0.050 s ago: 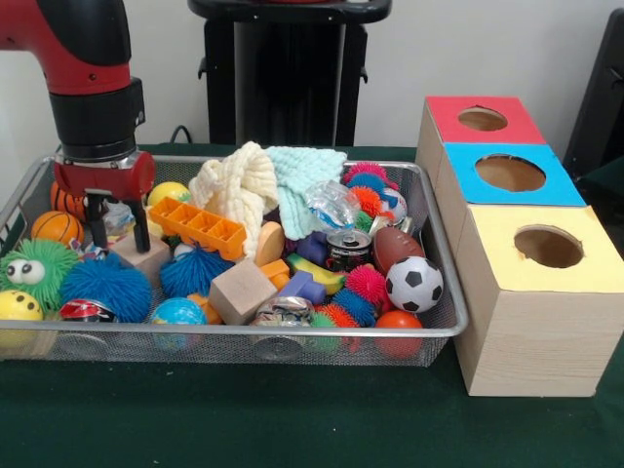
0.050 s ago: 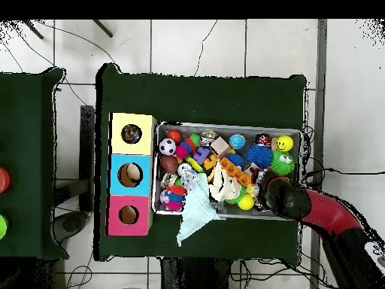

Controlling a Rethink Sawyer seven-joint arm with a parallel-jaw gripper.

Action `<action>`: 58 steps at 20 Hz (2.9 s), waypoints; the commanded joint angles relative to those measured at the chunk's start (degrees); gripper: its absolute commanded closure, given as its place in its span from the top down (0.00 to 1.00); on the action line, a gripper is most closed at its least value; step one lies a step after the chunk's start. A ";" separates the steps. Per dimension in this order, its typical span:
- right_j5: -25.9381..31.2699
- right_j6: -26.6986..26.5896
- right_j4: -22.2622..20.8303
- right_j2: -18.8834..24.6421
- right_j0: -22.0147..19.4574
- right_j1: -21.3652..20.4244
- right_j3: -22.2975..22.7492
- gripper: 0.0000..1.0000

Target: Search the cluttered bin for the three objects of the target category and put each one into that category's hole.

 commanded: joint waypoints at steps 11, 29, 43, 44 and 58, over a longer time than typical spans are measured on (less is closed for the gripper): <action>2.05 -3.99 -6.83 -0.16 -0.77 3.21 -3.08 1.00; 4.56 -6.44 -5.55 3.03 -2.29 3.49 -4.48 1.00; 4.24 -5.09 -3.89 7.38 -4.36 1.86 -2.30 0.00; 4.04 -4.91 -3.90 7.48 -4.45 1.80 -2.13 0.00; 4.07 -5.62 -5.63 7.04 -3.56 0.40 -2.05 0.00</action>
